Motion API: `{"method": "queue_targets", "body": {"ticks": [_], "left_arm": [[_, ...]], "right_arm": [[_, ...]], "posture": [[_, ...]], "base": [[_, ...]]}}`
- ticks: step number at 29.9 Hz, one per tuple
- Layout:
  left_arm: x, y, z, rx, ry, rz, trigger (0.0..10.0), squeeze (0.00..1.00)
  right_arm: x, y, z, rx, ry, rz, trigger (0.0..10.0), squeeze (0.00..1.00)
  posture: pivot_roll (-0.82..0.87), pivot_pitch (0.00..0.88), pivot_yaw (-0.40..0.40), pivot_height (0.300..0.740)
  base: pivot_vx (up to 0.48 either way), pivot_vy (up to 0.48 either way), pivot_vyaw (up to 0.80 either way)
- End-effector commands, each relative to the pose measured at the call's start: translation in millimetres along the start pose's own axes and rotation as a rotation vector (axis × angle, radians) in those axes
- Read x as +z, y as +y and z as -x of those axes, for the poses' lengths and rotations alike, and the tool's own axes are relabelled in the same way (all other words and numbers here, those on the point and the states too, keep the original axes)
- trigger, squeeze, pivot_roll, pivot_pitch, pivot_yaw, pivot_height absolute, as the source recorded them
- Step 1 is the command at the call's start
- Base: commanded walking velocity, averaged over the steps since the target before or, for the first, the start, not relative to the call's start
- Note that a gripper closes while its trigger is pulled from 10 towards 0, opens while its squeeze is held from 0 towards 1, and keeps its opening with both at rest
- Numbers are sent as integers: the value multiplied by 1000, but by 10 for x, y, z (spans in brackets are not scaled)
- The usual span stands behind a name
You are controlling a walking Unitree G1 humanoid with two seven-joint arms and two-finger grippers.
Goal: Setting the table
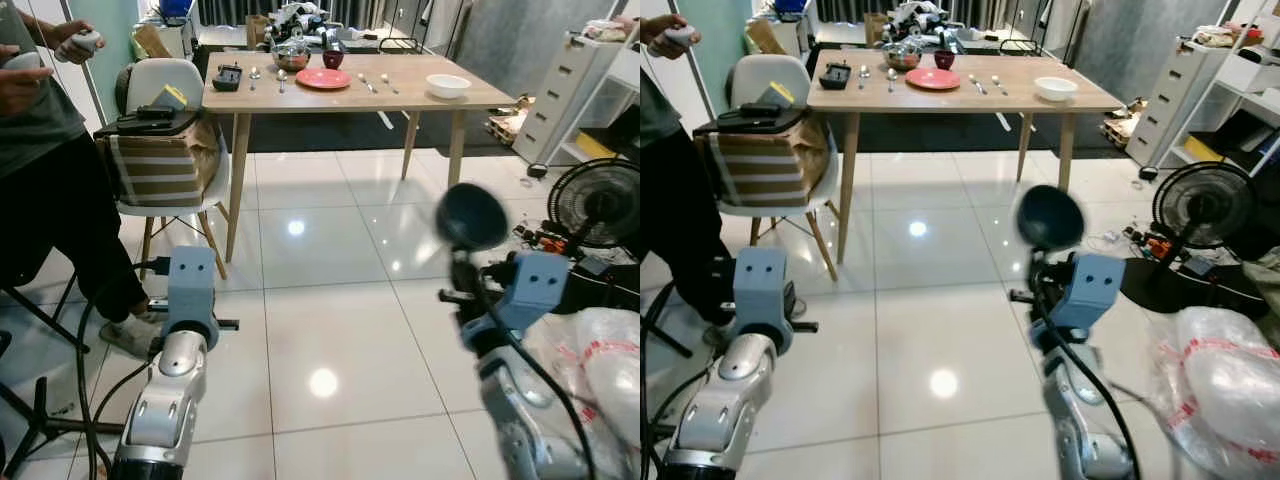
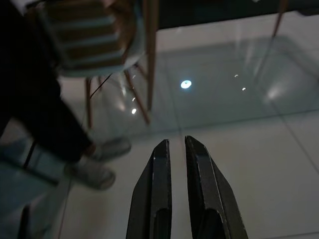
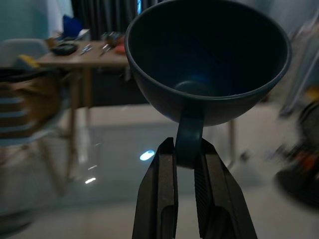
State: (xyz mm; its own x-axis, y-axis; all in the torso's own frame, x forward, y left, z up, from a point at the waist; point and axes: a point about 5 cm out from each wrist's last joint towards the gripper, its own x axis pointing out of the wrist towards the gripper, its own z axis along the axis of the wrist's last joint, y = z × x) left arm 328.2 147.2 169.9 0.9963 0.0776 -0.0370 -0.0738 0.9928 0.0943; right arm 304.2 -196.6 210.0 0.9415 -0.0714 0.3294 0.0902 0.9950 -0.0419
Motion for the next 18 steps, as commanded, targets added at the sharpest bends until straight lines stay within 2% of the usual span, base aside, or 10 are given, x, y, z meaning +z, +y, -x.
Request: {"method": "queue_targets", "body": {"ticks": [1,2,5,9,11,18], "left_arm": [[17,-114,30,-66,-14,7,10000,0],[31,-168,38,-97,-20,10,10000,0],[47,-275,58,-155,-27,12,10000,0],[40,-313,69,-177,-27,7,10000,0],[37,-333,81,-194,-28,-4,10000,0],[28,-352,105,-221,-27,-18,10000,0]], "right_arm": [[-20,-10,2,3,6,74,10000,0],[-25,-36,-12,1,18,85,10000,0],[-64,-61,-26,14,62,25,10000,0],[-115,-59,-14,24,101,-39,10000,0],[-176,-95,-1,-4,111,24,10000,0],[-245,-166,-8,-72,148,106,10000,0]], "posture": [[54,81,39,740],[56,81,39,740],[55,80,40,740],[57,81,40,740],[63,85,41,740],[69,86,43,740]], "base": [[465,0,0],[465,0,0],[465,0,0],[465,0,0],[465,0,0],[465,0,0]]}}
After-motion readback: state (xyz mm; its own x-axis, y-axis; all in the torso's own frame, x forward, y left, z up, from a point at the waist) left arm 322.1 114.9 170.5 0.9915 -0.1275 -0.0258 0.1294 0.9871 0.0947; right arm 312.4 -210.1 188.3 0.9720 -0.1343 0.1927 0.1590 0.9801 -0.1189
